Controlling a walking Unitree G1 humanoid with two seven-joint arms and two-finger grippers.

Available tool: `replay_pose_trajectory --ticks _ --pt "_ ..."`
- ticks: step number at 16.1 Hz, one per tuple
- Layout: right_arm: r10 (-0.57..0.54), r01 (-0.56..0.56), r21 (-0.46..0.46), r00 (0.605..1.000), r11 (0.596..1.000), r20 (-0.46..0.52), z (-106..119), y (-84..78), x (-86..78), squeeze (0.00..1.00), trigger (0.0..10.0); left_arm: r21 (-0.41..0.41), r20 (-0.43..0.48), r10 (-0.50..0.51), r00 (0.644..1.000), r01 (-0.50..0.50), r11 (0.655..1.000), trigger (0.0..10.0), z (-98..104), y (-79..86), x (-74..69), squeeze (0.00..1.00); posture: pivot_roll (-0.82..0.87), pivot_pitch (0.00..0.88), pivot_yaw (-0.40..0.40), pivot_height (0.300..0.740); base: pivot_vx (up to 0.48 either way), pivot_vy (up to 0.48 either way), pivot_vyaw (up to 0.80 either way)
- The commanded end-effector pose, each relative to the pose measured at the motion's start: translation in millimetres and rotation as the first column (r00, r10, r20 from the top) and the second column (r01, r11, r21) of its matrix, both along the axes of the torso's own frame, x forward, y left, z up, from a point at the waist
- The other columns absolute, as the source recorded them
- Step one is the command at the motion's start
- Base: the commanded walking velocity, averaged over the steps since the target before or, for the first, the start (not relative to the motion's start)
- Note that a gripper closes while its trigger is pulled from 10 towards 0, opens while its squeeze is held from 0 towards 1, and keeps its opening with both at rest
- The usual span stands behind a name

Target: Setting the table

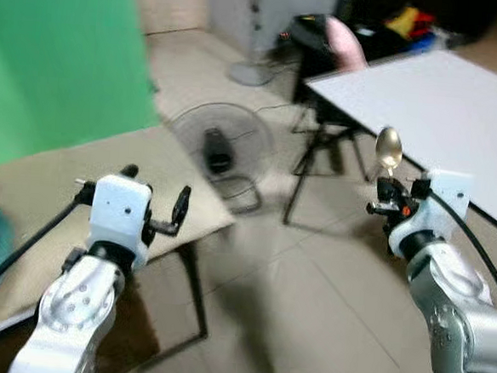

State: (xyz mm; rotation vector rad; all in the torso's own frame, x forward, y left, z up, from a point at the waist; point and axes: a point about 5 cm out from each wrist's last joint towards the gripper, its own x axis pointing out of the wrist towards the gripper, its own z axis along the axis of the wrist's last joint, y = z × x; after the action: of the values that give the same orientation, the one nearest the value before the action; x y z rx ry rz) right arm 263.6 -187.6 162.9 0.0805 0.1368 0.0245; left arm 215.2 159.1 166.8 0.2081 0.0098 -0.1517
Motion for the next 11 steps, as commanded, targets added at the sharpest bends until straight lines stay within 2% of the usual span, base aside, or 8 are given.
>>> replay_pose_trajectory --ticks 1,4,9,10,11 --pt "-0.014 0.014 0.001 1.0 1.0 0.005 1.8 -1.6 -0.7 0.0 10.0 0.006 0.007 -0.001 1.0 0.001 1.0 10.0 1.4 1.0 0.5 0.0 -0.07 0.0 0.015 0.74 0.0 0.0 -0.79" --pt "-0.009 0.008 -0.03 1.0 1.0 -0.023 -0.9 1.6 -1.6 0.0 10.0 0.003 0.016 0.017 1.0 -0.017 1.0 10.0 3.3 3.7 0.8 0.0 -0.07 0.0 0.016 0.74 0.0 0.0 -0.76" --pt "-0.035 0.033 -0.057 0.998 0.998 -0.046 -3.1 -2.7 1.3 0.0 10.0 -0.001 0.032 0.029 0.999 -0.029 1.0 10.0 4.1 4.8 2.8 0.0 -0.08 0.0 0.016 0.74 0.0 0.0 -0.71" --pt "-0.03 0.029 -0.073 0.999 0.997 -0.019 -1.4 -3.4 2.3 0.0 10.0 0.026 0.038 0.059 0.998 -0.06 0.998 10.0 2.1 7.1 4.3 0.0 -0.08 0.0 0.016 0.74 0.0 0.0 -0.76" --pt "-0.027 0.027 -0.043 1.0 0.999 -0.005 -0.3 -1.9 2.2 0.0 10.0 0.03 0.034 0.088 0.995 -0.089 0.996 10.0 0.0 9.4 5.7 0.0 -0.09 0.0 0.016 0.74 0.0 0.0 -0.79"
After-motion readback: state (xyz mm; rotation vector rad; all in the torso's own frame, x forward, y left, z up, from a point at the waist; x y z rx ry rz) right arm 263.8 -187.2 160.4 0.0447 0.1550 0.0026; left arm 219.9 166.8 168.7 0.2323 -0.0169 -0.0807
